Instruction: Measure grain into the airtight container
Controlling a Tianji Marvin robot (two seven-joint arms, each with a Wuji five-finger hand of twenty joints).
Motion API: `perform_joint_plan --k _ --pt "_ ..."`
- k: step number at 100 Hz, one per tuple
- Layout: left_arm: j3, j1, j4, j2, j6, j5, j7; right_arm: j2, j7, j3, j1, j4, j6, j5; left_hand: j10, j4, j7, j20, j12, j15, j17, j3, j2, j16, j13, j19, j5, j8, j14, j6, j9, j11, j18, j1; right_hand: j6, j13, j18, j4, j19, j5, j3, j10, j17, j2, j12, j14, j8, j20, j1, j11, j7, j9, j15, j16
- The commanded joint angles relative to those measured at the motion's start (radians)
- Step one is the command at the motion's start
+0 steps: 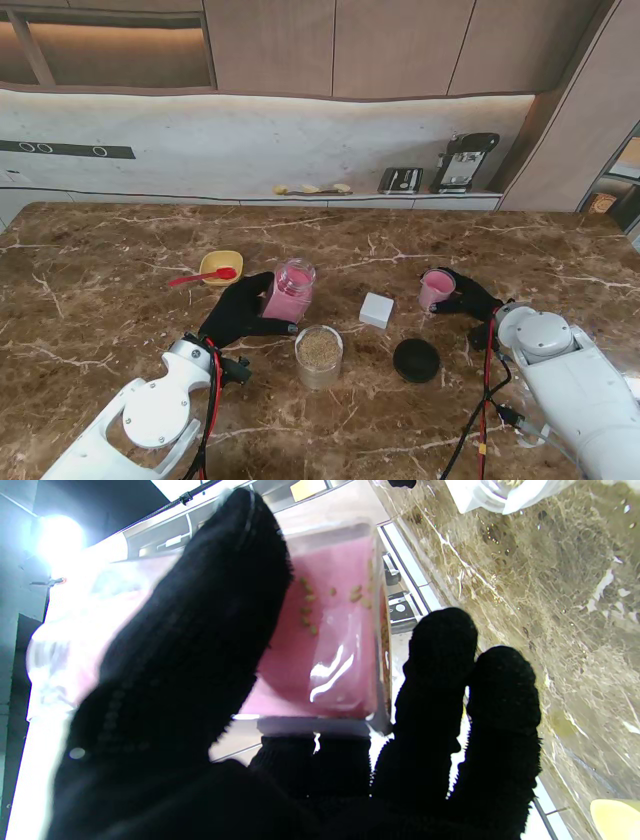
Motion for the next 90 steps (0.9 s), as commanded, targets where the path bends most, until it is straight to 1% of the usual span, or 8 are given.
perform_joint_plan --k 1,13,25,34,42,57,72,90 --pt "0.004 0.004 0.004 -0.001 -0.002 0.001 0.001 -0.031 0.045 -0.032 -0.055 0.062 0.023 -0.002 -0.071 0.051 0.577 0.024 0.087 0.037 -0.003 0.362 0.442 0.009 0.017 0.043 0.375 0.087 -0.038 -0.183 0.174 0.334 0.007 0.172 -0.058 0.025 0.433 0.040 0.537 0.076 -0.009 0.095 0.185 -0.013 -0.012 0.225 0.041 0.080 0.030 0.027 0.079 0.025 0.149 0.033" --pt "0.004 0.003 0.006 -0.001 -0.002 0.002 0.001 -0.036 0.038 -0.035 -0.059 0.060 0.026 0.007 -0.072 0.050 0.576 0.024 0.087 0.037 -0.003 0.362 0.441 0.009 0.018 0.043 0.375 0.087 -0.039 -0.184 0.174 0.334 0.005 0.172 -0.073 0.027 0.429 0.041 0.539 0.180 -0.020 0.080 0.188 0.007 -0.015 0.216 0.088 0.082 0.027 0.042 0.184 0.054 0.157 0.043" --pt "0.004 0.004 0.007 -0.001 -0.001 0.004 0.001 -0.035 0.029 -0.034 -0.072 0.028 0.055 0.011 -0.071 0.051 0.577 0.024 0.087 0.037 -0.003 0.363 0.441 0.008 0.019 0.043 0.375 0.088 -0.039 -0.184 0.174 0.333 0.005 0.172 -0.071 0.027 0.421 0.046 0.550 0.215 -0.085 0.065 0.195 0.097 -0.023 0.209 0.131 0.086 0.031 0.054 0.254 0.079 0.166 0.072" --pt "0.003 0.004 0.008 -0.001 -0.002 0.008 0.001 -0.035 0.004 -0.028 -0.089 -0.008 0.070 0.008 -0.070 0.050 0.576 0.024 0.087 0.037 -0.002 0.363 0.441 0.007 0.019 0.043 0.374 0.088 -0.040 -0.184 0.174 0.333 0.005 0.171 -0.093 0.030 0.416 -0.025 0.559 0.218 -0.195 0.056 0.197 0.157 -0.024 0.203 0.140 0.090 0.070 0.065 0.292 0.095 0.180 0.097" --pt "0.003 0.003 0.009 -0.001 -0.003 0.006 0.002 -0.033 -0.024 -0.016 -0.110 -0.055 0.078 0.001 -0.071 0.050 0.575 0.024 0.087 0.037 -0.001 0.362 0.441 0.007 0.019 0.043 0.373 0.088 -0.040 -0.185 0.174 0.333 0.004 0.170 -0.117 0.043 0.414 -0.041 0.561 0.223 -0.257 0.052 0.201 0.199 -0.023 0.201 0.126 0.091 0.091 0.077 0.351 0.119 0.201 0.105" --pt "0.006 0.002 0.012 -0.001 -0.005 0.003 0.002 -0.027 -0.052 0.017 -0.151 -0.151 0.088 -0.003 -0.070 0.050 0.576 0.024 0.087 0.037 -0.001 0.362 0.443 0.007 0.019 0.043 0.373 0.088 -0.042 -0.184 0.173 0.333 0.004 0.172 -0.141 0.048 0.401 -0.042 0.561 0.202 -0.213 0.041 0.201 0.254 -0.022 0.189 0.087 0.092 0.072 0.095 0.431 0.138 0.226 0.104" --pt "0.008 0.001 0.016 -0.002 -0.010 -0.001 0.003 -0.020 -0.075 0.055 -0.195 -0.256 0.089 -0.012 -0.069 0.050 0.576 0.024 0.087 0.038 -0.001 0.361 0.441 0.007 0.020 0.044 0.373 0.088 -0.042 -0.183 0.173 0.333 0.004 0.172 -0.099 0.049 0.390 -0.054 0.557 0.145 -0.059 0.038 0.193 0.285 -0.021 0.182 -0.002 0.099 -0.018 0.113 0.403 0.153 0.243 0.103" --pt "0.008 -0.002 0.020 -0.003 -0.019 -0.003 0.005 -0.010 -0.081 0.114 -0.253 -0.400 0.094 -0.013 -0.067 0.050 0.575 0.024 0.088 0.039 -0.002 0.360 0.442 0.008 0.018 0.044 0.372 0.088 -0.040 -0.181 0.173 0.332 0.006 0.173 -0.012 0.057 0.373 -0.034 0.558 0.070 -0.106 0.048 0.193 0.463 -0.015 0.171 -0.068 0.112 -0.031 0.126 0.265 0.178 0.256 0.113"
